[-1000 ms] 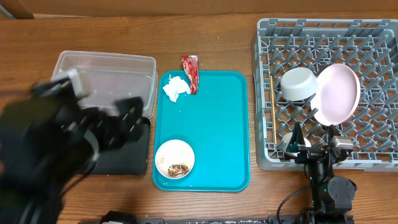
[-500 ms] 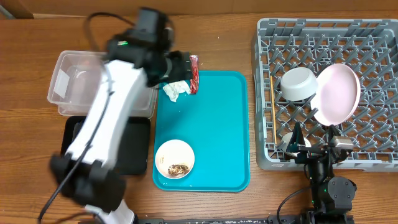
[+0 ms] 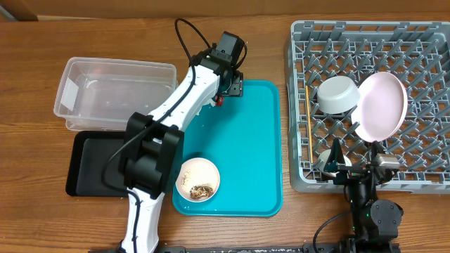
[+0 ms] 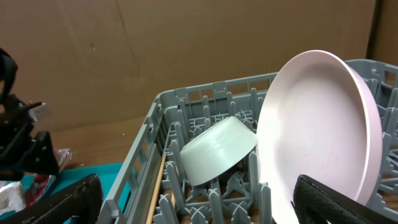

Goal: Sort waste into correct bins and load items into the dishwasher
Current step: 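Reach the left gripper to the red wrapper and grasp it, then drop the red wrapper into the clear plastic bin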

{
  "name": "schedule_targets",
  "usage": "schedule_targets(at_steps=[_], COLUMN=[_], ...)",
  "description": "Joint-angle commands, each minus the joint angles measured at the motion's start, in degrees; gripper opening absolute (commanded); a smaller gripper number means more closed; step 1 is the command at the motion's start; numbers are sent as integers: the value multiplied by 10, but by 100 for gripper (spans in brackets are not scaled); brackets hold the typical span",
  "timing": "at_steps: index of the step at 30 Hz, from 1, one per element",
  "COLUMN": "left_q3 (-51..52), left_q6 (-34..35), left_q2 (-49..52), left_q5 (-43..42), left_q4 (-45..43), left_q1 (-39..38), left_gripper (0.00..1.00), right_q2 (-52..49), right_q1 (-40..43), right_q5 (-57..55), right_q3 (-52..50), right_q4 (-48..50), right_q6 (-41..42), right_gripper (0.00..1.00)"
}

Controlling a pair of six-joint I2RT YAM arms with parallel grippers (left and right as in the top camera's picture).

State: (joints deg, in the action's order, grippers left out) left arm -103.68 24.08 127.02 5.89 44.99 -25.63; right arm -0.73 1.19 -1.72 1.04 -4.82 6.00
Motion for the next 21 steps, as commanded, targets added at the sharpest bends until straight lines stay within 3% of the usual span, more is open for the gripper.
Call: schedule_targets(at_steps=[1, 5, 9, 14, 16, 19, 21], left_q3=[-1, -1, -1, -1, -1, -2, -9], left_q6=[15, 19, 19, 16, 17, 19, 18], left_q2=[8, 24, 36, 38, 38, 37, 35], left_q5=[20, 20, 20, 26, 24, 2, -22], left_q4=[-19, -24, -17, -3, -7, -14, -10], left_q1=[3, 3, 2, 2, 2, 2, 2], left_gripper=[71, 67, 55, 52, 36, 4, 4], right_q2=[4, 4, 4, 4, 4, 4, 4], right_q1=[3, 3, 3, 3, 3, 3, 3], right_q5=[1, 1, 1, 1, 1, 1, 1], right_q3=[-6, -6, -6, -6, -6, -6, -6], right_q4=[2, 2, 2, 2, 2, 2, 2], right_q6=[0, -1, -1, -1, -1, 0, -1], right_gripper=[100, 100, 100, 100, 100, 100, 100])
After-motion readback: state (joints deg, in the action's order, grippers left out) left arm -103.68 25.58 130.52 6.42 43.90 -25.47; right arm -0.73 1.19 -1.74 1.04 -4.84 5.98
